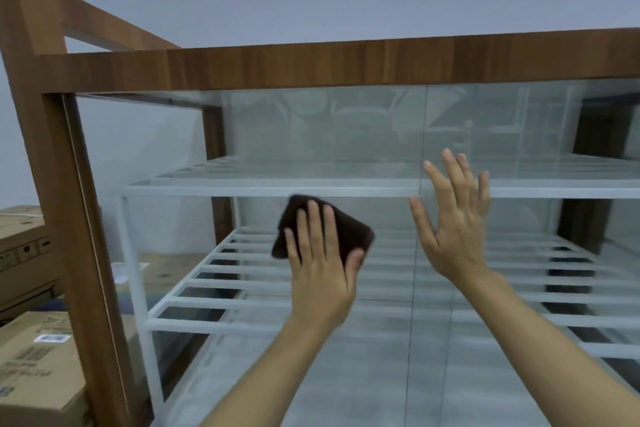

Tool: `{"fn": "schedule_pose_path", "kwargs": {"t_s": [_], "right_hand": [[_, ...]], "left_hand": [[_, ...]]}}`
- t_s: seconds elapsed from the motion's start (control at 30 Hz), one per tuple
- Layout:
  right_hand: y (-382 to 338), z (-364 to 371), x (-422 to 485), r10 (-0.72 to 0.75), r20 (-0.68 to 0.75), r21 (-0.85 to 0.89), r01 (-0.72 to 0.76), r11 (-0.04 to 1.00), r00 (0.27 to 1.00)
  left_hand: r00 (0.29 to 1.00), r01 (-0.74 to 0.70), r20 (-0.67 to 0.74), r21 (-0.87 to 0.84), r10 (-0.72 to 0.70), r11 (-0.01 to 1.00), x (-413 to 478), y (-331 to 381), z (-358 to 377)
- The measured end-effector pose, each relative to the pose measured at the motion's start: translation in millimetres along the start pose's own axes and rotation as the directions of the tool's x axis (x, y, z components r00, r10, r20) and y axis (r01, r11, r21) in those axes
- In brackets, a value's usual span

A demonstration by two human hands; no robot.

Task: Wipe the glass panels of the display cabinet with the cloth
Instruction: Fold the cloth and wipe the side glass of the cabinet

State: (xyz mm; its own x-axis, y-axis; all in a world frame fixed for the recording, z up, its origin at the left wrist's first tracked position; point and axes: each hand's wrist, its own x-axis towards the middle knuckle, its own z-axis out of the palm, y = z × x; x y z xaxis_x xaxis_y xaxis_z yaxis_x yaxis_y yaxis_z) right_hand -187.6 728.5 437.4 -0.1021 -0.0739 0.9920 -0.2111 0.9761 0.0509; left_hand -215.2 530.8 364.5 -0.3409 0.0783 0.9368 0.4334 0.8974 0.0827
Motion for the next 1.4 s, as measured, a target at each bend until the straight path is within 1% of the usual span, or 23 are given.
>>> {"fn": "schedule_pose_path", "kwargs": {"t_s": [0.07,0.13,0.23,0.3,0.33,0.37,0.43,0.5,0.53,0.6,0.67,0.73,0.77,0.83,0.9,0.93,0.97,1.03,1.1,1.13,1.2,1.27,1.4], "right_hand": [[13,-1,-2,-0.041,0.051,-0.019,0.042,0.999,0.998],[17,2,-2,-0.059,0.069,-0.02,0.06,0.998,0.996],[17,7,-4,-0.007,0.03,-0.014,0.008,1.0,1.0],[16,6,-4,0.043,0.013,0.03,-0.044,0.999,0.999],[16,5,-4,0.061,0.014,0.064,-0.062,0.996,0.998],[16,3,-3,0.074,0.02,0.097,-0.075,0.992,0.997],[15,0,-2,0.082,0.038,0.161,-0.087,0.983,0.996],[14,-2,-3,0.083,0.039,0.22,-0.089,0.971,0.996],[14,-3,-2,0.085,0.038,0.243,-0.091,0.966,0.996],[13,-5,-2,0.102,0.048,0.293,-0.111,0.95,0.994],[11,-9,-1,0.129,0.071,0.358,-0.146,0.922,0.989],[10,-12,-1,0.153,0.092,0.415,-0.177,0.893,0.984],[9,-13,-1,0.162,0.098,0.433,-0.188,0.881,0.982],[7,-12,-4,0.178,0.085,0.418,-0.197,0.887,0.98],[1,-9,-17,0.183,0.058,0.316,-0.192,0.929,0.981],[-4,-8,-27,0.175,0.043,0.263,-0.18,0.948,0.984],[-9,-6,-37,0.156,0.034,0.225,-0.159,0.961,0.987],[-21,-2,-54,0.103,0.041,0.188,-0.109,0.976,0.994],[-37,5,-63,0.061,0.053,0.174,-0.07,0.982,0.997],[-46,10,-63,0.056,0.055,0.175,-0.065,0.982,0.997],[-66,19,-58,0.067,0.053,0.191,-0.076,0.979,0.996],[-86,30,-53,0.073,0.042,0.194,-0.08,0.978,0.996],[-120,47,-58,0.05,0.047,0.164,-0.057,0.985,0.998]], "left_hand": [[0.995,-0.093,0.038,-0.011,0.094,0.996,-1,-1,5],[0.988,-0.152,0.004,-0.003,0.152,0.988,47,0,-4],[0.984,-0.163,-0.068,0.023,0.164,0.986,122,11,-21],[0.983,-0.173,-0.069,-0.004,0.172,0.985,118,18,-19],[0.97,-0.242,-0.04,0.001,0.242,0.97,100,17,-15],[0.934,-0.356,0.006,0.023,0.356,0.934,75,13,-9],[0.775,-0.632,0.119,0.102,0.621,0.768,29,-5,-1],[0.65,-0.76,0.163,0.117,0.742,0.64,36,-18,-2],[0.643,-0.766,0.139,0.109,0.753,0.634,56,-15,-6],[0.745,-0.667,0.051,0.1,0.665,0.739,105,3,-20],[0.878,-0.474,-0.032,0.081,0.477,0.877,138,27,-27],[0.938,-0.335,-0.087,0.007,0.335,0.942,133,48,-19],[0.942,-0.326,-0.089,-0.021,0.323,0.945,111,54,-10],[0.887,-0.462,-0.01,-0.004,0.462,0.887,38,54,14],[0.731,-0.679,0.143,0.052,0.667,0.732,-45,33,30],[0.678,-0.73,0.197,0.065,0.709,0.68,-70,16,33],[0.682,-0.724,0.204,0.056,0.702,0.688,-76,3,31],[0.803,-0.593,0.112,0.053,0.586,0.803,-44,-13,19],[0.935,-0.353,-0.032,0.027,0.354,0.935,21,-19,1],[0.969,-0.236,-0.075,-0.006,0.234,0.972,56,-22,-9],[0.988,-0.102,-0.123,-0.041,0.096,0.994,101,-24,-21],[0.987,-0.092,-0.134,-0.057,0.084,0.994,93,-32,-18],[0.997,-0.083,0.001,-0.046,0.083,0.995,-46,-70,7]]}}
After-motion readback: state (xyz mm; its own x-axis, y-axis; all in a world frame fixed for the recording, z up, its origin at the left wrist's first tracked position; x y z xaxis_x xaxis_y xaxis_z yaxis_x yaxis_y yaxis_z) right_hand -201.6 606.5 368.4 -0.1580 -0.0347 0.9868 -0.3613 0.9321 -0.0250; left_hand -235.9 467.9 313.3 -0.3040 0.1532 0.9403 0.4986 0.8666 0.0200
